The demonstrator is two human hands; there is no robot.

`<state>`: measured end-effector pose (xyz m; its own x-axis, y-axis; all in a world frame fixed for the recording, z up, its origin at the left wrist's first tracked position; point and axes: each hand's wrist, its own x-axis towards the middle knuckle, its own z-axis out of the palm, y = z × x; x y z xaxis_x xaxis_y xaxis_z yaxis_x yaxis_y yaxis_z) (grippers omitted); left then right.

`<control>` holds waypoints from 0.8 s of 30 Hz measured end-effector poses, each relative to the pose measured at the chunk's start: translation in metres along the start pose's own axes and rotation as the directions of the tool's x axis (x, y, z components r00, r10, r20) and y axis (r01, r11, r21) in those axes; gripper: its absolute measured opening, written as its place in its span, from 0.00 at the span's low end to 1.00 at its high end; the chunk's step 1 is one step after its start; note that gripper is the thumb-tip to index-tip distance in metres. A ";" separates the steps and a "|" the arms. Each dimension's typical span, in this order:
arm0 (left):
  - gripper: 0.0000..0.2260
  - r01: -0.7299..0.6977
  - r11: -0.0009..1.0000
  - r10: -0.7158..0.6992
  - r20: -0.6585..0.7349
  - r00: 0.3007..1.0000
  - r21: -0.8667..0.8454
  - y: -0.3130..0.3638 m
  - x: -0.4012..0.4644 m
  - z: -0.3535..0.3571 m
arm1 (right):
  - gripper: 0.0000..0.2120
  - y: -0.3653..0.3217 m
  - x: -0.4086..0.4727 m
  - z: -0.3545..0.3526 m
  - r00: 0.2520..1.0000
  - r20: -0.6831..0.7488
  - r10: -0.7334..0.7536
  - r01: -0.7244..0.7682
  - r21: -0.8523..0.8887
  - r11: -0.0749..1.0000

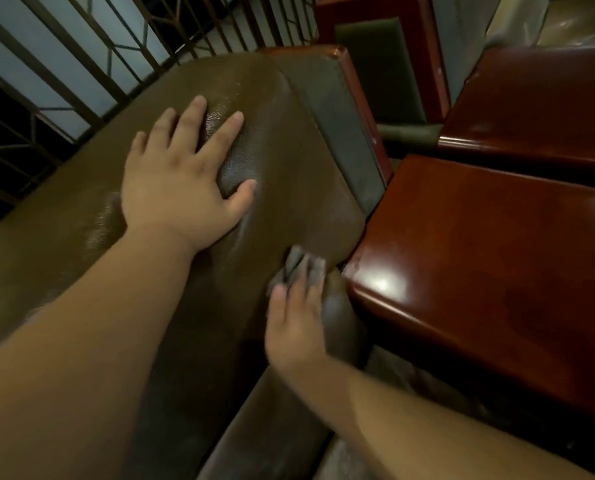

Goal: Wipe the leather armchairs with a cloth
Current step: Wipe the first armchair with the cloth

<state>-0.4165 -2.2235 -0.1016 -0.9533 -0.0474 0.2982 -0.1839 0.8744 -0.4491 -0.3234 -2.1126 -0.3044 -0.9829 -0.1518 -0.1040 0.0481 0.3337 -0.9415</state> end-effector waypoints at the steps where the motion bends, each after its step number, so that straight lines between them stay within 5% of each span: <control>1: 0.37 0.001 1.000 0.000 0.035 0.999 -0.018 0.000 -0.002 -0.006 | 0.37 0.000 -0.033 0.012 0.990 0.121 -0.078 0.088 -0.083 0.993; 4: 0.35 -0.002 0.994 0.016 0.119 0.993 -0.114 -0.010 -0.014 -0.022 | 0.38 -0.009 -0.068 0.023 0.963 0.255 -0.085 0.129 -0.161 0.978; 7: 0.36 -0.070 0.990 0.095 0.209 0.973 -0.124 -0.047 -0.063 -0.035 | 0.36 -0.026 -0.011 0.009 0.982 -0.057 -0.181 0.168 -0.184 0.969; 11: 0.34 0.131 0.965 -0.065 0.278 0.958 -0.228 -0.130 -0.171 -0.051 | 0.33 -0.059 0.041 -0.001 0.988 -0.158 0.001 0.004 0.031 1.000; 14: 0.34 0.214 0.949 -0.145 0.282 0.948 -0.231 -0.149 -0.207 -0.053 | 0.34 -0.081 -0.043 0.043 0.942 -0.137 -0.307 0.304 -0.044 0.952; 16: 0.34 0.239 0.950 -0.185 0.258 0.948 -0.201 -0.142 -0.205 -0.050 | 0.35 -0.080 -0.111 0.069 0.842 0.030 -0.538 0.536 -0.148 0.831; 21: 0.32 0.224 0.957 -0.182 0.215 0.959 -0.186 -0.143 -0.208 -0.038 | 0.38 -0.089 -0.067 0.044 0.712 0.114 -0.692 0.674 -0.388 0.629; 24: 0.31 0.202 0.959 -0.170 0.167 0.971 -0.197 -0.143 -0.207 -0.032 | 0.32 -0.118 -0.011 0.024 0.865 -0.149 -0.479 0.464 -0.125 0.877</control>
<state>-0.1850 -2.3233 -0.0724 -0.9347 -0.2750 0.2253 -0.3214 0.9245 -0.2050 -0.3138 -2.1723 -0.1996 -0.9000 -0.1522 0.4085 -0.4358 0.3390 -0.8338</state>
